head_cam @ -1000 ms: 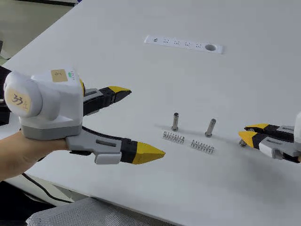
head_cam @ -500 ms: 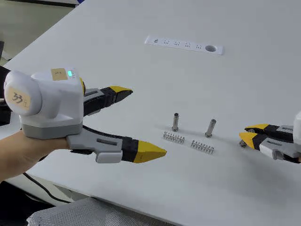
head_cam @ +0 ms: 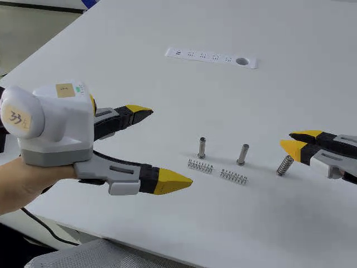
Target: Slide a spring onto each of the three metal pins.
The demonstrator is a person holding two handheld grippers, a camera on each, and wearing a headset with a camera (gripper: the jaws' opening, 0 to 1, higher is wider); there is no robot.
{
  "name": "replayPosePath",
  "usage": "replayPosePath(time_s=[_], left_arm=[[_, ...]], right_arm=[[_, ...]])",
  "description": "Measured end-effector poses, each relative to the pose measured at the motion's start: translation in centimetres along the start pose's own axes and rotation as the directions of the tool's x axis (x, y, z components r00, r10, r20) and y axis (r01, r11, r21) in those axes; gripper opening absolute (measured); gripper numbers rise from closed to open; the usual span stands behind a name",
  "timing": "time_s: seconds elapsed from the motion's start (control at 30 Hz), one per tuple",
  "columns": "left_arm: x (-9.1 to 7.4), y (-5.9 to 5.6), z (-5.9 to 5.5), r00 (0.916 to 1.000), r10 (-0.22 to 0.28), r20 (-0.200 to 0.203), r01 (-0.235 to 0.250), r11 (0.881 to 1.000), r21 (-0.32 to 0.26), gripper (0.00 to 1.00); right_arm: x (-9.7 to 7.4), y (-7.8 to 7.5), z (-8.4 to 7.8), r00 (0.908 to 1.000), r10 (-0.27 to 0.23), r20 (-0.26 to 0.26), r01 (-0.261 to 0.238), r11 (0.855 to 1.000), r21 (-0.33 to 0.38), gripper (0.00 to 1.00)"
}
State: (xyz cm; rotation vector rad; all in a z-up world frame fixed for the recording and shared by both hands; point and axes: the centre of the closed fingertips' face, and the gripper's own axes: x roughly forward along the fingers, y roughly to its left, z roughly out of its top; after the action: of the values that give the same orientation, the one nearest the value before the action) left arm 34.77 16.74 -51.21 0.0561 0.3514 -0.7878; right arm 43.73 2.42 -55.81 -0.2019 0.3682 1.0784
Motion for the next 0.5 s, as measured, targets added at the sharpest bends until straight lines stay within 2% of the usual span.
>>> replayPosePath(time_s=[0.07,0.13,0.2,0.33,0.4,0.5], left_arm=[[0.1,-0.2,0.1,1.0000,-0.006,0.007,0.006,1.000,-0.011,0.96],[0.2,-0.3,0.2,0.9999,-0.010,0.013,0.010,1.000,-0.021,0.96],[0.2,-0.4,0.0,0.9999,-0.012,0.009,0.012,1.000,-0.024,0.96],[-0.1,-0.2,-0.3,0.9998,-0.017,-0.009,0.017,1.000,-0.026,0.94],[-0.4,0.1,-0.4,0.9999,-0.009,-0.010,0.008,0.999,-0.034,0.94],[-0.7,0.3,-0.5,1.0000,-0.002,0.000,0.002,0.999,-0.051,0.93]], right_arm=[[0.8,1.3,-1.0,0.9983,0.022,-0.053,-0.024,0.999,-0.043,0.18],[1.7,2.9,-1.9,0.9940,0.074,-0.080,-0.079,0.995,-0.059,0.20],[2.6,3.5,-2.9,0.9921,0.082,-0.095,-0.088,0.995,-0.052,0.20],[3.8,4.8,-4.4,0.9823,0.120,-0.144,-0.129,0.990,-0.055,0.20],[4.3,5.0,-5.0,0.9808,0.128,-0.147,-0.133,0.991,-0.024,0.20],[5.0,5.0,-6.2,0.9737,0.134,-0.184,-0.144,0.989,-0.044,0.20]])
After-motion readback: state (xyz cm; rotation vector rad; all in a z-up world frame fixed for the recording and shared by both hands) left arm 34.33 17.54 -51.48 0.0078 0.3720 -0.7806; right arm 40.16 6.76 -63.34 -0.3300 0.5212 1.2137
